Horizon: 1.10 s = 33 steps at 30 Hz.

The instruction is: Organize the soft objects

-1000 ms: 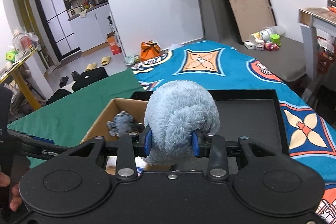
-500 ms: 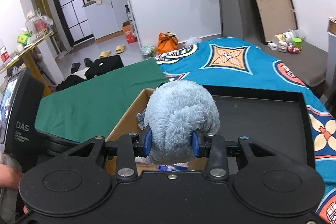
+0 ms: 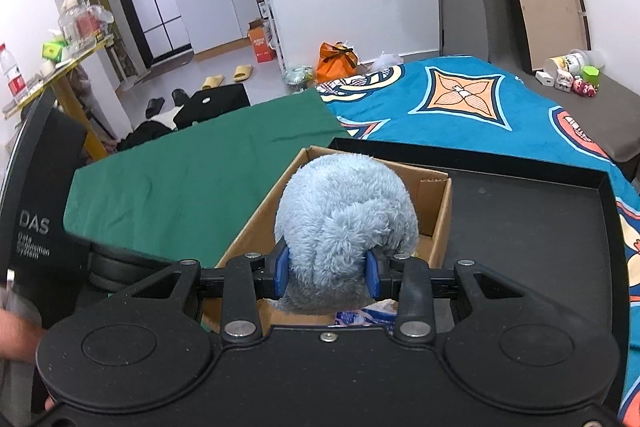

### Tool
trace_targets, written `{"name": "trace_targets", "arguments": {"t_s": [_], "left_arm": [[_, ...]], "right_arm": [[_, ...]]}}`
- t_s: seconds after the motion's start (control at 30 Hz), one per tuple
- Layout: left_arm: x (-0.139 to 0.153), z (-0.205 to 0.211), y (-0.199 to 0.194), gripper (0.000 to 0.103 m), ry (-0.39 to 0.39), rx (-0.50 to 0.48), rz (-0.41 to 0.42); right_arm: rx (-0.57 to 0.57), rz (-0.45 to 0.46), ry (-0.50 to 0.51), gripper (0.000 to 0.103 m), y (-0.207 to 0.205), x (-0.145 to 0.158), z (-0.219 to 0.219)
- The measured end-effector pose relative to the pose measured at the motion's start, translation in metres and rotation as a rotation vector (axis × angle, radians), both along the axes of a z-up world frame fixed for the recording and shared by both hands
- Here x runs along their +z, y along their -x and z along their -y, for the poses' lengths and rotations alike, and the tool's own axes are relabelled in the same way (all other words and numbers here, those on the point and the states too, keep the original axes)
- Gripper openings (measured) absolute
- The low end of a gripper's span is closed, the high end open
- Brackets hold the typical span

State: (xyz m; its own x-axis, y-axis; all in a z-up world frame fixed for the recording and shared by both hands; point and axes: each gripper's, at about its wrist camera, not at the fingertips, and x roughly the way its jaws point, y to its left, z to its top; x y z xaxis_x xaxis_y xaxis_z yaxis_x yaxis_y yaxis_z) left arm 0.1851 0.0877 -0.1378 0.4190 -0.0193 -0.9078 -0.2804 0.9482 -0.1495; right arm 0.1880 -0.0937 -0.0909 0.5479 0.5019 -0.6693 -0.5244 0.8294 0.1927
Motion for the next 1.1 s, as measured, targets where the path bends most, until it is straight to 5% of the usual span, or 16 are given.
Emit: {"name": "trace_targets", "arguments": {"t_s": [0.27, 0.5, 0.57, 0.7, 0.8, 1.1], "left_arm": [[-0.002, -0.005, 0.000, 0.011, 0.028, 0.013, 0.003], [-0.001, -0.007, -0.001, 0.016, 0.026, 0.027, 0.000], [0.000, -0.004, -0.002, 0.021, 0.013, 0.017, -0.010], [0.007, 0.000, -0.002, 0.057, -0.017, 0.015, 0.006], [0.019, 0.009, 0.001, 0.074, -0.071, -0.012, 0.043], [0.049, 0.044, 0.007, 0.084, -0.123, -0.078, 0.060]], "right_arm": [[0.041, -0.039, -0.014, 0.048, -0.001, -0.004, -0.001], [0.000, -0.053, -0.001, 0.048, 0.003, -0.001, 0.017], [-0.012, -0.054, 0.003, 0.048, 0.004, 0.000, 0.023], [-0.038, -0.056, 0.011, 0.056, 0.006, 0.004, 0.034], [-0.059, -0.058, 0.000, 0.056, 0.007, 0.007, 0.044], [-0.122, -0.038, -0.035, 0.064, 0.018, 0.024, 0.078]]}}
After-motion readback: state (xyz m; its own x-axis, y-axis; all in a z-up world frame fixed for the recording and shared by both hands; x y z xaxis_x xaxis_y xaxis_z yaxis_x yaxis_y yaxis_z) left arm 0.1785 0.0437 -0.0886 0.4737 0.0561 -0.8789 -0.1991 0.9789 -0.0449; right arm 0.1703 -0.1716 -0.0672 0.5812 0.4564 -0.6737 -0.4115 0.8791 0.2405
